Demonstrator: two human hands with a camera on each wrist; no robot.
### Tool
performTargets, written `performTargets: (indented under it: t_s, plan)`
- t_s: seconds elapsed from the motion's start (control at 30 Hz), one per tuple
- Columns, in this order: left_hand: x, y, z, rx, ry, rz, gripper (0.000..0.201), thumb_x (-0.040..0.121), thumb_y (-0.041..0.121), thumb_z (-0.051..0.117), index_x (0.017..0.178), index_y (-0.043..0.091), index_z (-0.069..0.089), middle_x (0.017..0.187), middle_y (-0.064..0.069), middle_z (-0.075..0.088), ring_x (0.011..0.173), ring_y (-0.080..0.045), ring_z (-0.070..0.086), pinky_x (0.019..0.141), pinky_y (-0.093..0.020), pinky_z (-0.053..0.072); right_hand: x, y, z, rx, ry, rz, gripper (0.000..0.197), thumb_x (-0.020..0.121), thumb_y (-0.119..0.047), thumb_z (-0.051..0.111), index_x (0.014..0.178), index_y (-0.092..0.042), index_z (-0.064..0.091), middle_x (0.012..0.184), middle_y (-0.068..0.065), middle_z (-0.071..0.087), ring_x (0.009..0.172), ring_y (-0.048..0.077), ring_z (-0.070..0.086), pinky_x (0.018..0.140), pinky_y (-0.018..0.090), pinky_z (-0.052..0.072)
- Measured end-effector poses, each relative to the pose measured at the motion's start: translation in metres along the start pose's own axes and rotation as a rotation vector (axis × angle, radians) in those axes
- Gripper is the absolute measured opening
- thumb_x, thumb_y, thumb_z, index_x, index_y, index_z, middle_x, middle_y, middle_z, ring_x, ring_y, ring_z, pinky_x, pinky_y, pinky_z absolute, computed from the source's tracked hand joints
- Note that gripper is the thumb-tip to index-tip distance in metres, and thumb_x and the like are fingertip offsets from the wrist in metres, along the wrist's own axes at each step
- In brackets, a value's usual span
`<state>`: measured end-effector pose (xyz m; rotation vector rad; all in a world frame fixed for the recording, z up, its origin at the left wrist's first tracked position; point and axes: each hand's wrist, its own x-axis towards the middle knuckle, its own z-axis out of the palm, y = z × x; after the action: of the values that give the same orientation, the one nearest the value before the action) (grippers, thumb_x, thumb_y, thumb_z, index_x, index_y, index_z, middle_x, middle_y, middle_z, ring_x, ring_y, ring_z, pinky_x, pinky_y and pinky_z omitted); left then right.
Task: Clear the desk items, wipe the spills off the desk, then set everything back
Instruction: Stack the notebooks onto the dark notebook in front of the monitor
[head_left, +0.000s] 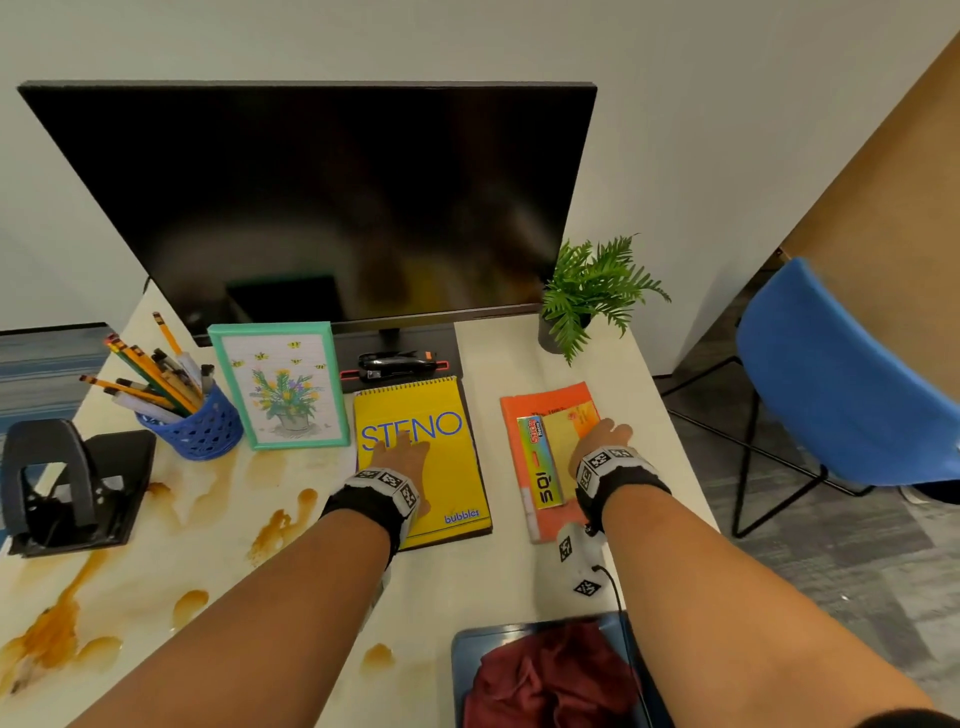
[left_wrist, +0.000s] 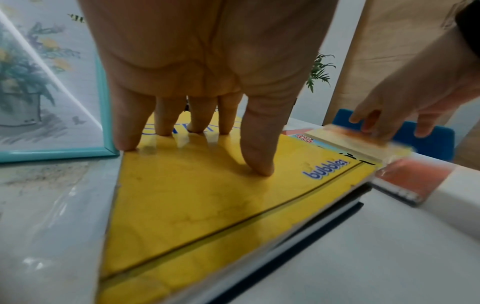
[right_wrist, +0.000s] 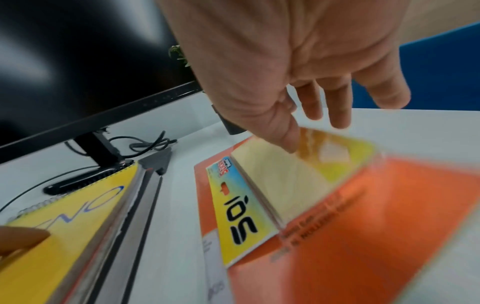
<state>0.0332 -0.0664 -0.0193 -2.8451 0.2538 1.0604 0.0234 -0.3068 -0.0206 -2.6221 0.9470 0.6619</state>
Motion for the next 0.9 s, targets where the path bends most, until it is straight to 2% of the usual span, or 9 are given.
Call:
performTargets:
  t_s: [0.07,0.13,0.23,0.3,0.43,0.53,0.67,0.9]
  plan:
    - [0.002,-0.001,-0.001,-0.003,-0.004,0.003,0.095,0.079,0.036,0.073,0.151,0.02,0.013,0.159,-0.011,0.003,0.145,-0.038,0.011,0.117,-0.046,0.02,-0.006,-0.003,-0.001,-0.163,0.004,-0.022,0.065,0.089,-0.016,0.053,0.146,-0.011,0.022,0.143,0.01,0.025,0.133,0.032,0.031,0.106,0.054,0.032]
    - [0.002,-0.002,-0.001,0.0,-0.01,0.006,0.096,0.077,0.038,0.074,0.151,0.021,0.015,0.159,-0.01,0.005,0.145,-0.038,0.015,0.117,-0.046,0.023,-0.011,-0.013,0.0,-0.24,-0.01,-0.135,0.063,0.086,-0.019,0.055,0.144,-0.019,0.029,0.144,0.008,0.023,0.133,0.033,0.028,0.104,0.061,0.031]
    - [0.003,-0.002,0.0,-0.03,0.002,0.008,0.096,0.076,0.038,0.075,0.15,0.021,0.017,0.159,-0.01,0.006,0.144,-0.037,0.016,0.116,-0.046,0.024,-0.019,-0.025,0.009,-0.321,-0.157,-0.253,0.08,0.083,-0.02,0.064,0.149,-0.023,0.02,0.152,0.01,0.012,0.138,0.039,0.023,0.103,0.061,0.036]
    - [0.004,-0.004,0.002,-0.048,0.013,0.018,0.097,0.075,0.038,0.076,0.15,0.022,0.017,0.159,-0.009,0.006,0.144,-0.037,0.017,0.117,-0.046,0.024,-0.026,-0.029,0.019,-0.371,-0.175,-0.266,0.076,0.086,-0.017,0.061,0.149,-0.022,0.019,0.151,0.013,0.012,0.136,0.043,0.024,0.104,0.059,0.037]
    - [0.005,-0.006,0.004,-0.061,0.016,0.024,0.097,0.076,0.039,0.075,0.151,0.023,0.015,0.16,-0.008,0.004,0.145,-0.036,0.016,0.117,-0.045,0.026,-0.024,-0.035,0.031,-0.398,-0.12,-0.215,0.06,0.092,-0.02,0.056,0.145,-0.018,0.028,0.149,0.016,0.015,0.135,0.046,0.023,0.099,0.062,0.04]
    - [0.005,-0.005,0.002,-0.041,0.013,0.033,0.095,0.077,0.039,0.073,0.151,0.022,0.015,0.159,-0.009,0.004,0.145,-0.036,0.015,0.117,-0.045,0.023,-0.011,-0.034,0.03,-0.384,-0.12,-0.194,0.059,0.092,-0.022,0.055,0.145,-0.02,0.03,0.149,0.017,0.015,0.134,0.049,0.024,0.102,0.062,0.037]
    - [0.005,-0.005,0.001,-0.04,0.007,0.031,0.096,0.077,0.039,0.074,0.15,0.022,0.016,0.159,-0.009,0.007,0.145,-0.037,0.015,0.117,-0.047,0.025,0.007,-0.018,0.024,-0.384,-0.094,-0.163,0.066,0.088,-0.024,0.058,0.146,-0.021,0.027,0.146,0.016,0.017,0.132,0.048,0.026,0.105,0.059,0.035]
    - [0.003,-0.001,-0.003,-0.013,0.023,0.029,0.093,0.076,0.038,0.075,0.149,0.02,0.02,0.156,-0.01,0.016,0.14,-0.035,0.027,0.112,-0.044,0.032,0.027,0.003,0.01,-0.295,-0.11,-0.048,0.083,0.085,-0.02,0.061,0.151,-0.026,0.012,0.155,0.012,0.001,0.14,0.048,0.012,0.103,0.065,0.032]
